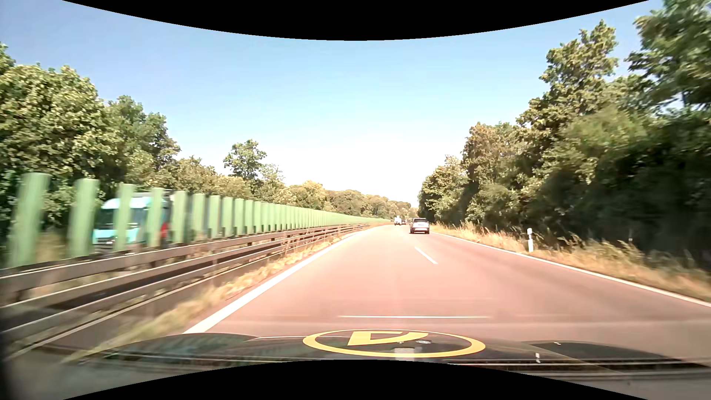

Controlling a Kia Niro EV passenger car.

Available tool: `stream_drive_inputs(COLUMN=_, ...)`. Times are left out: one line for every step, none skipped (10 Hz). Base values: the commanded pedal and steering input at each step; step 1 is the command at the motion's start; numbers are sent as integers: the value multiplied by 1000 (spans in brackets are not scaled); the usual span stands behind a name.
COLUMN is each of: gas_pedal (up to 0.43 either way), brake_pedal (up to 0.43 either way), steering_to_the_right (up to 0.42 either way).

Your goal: Follow the waypoints while adhering to traffic rules and regulations

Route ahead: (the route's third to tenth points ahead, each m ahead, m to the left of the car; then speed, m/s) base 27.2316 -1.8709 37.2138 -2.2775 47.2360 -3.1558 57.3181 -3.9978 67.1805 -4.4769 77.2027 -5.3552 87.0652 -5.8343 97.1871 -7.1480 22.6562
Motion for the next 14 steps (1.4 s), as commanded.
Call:
stream_drive_inputs(gas_pedal=280, brake_pedal=0, steering_to_the_right=8)
stream_drive_inputs(gas_pedal=280, brake_pedal=0, steering_to_the_right=7)
stream_drive_inputs(gas_pedal=280, brake_pedal=0, steering_to_the_right=7)
stream_drive_inputs(gas_pedal=280, brake_pedal=0, steering_to_the_right=6)
stream_drive_inputs(gas_pedal=280, brake_pedal=0, steering_to_the_right=6)
stream_drive_inputs(gas_pedal=280, brake_pedal=0, steering_to_the_right=6)
stream_drive_inputs(gas_pedal=280, brake_pedal=0, steering_to_the_right=6)
stream_drive_inputs(gas_pedal=280, brake_pedal=0, steering_to_the_right=5)
stream_drive_inputs(gas_pedal=280, brake_pedal=0, steering_to_the_right=5)
stream_drive_inputs(gas_pedal=280, brake_pedal=0, steering_to_the_right=5)
stream_drive_inputs(gas_pedal=280, brake_pedal=0, steering_to_the_right=5)
stream_drive_inputs(gas_pedal=280, brake_pedal=0, steering_to_the_right=6)
stream_drive_inputs(gas_pedal=280, brake_pedal=0, steering_to_the_right=6)
stream_drive_inputs(gas_pedal=280, brake_pedal=0, steering_to_the_right=6)
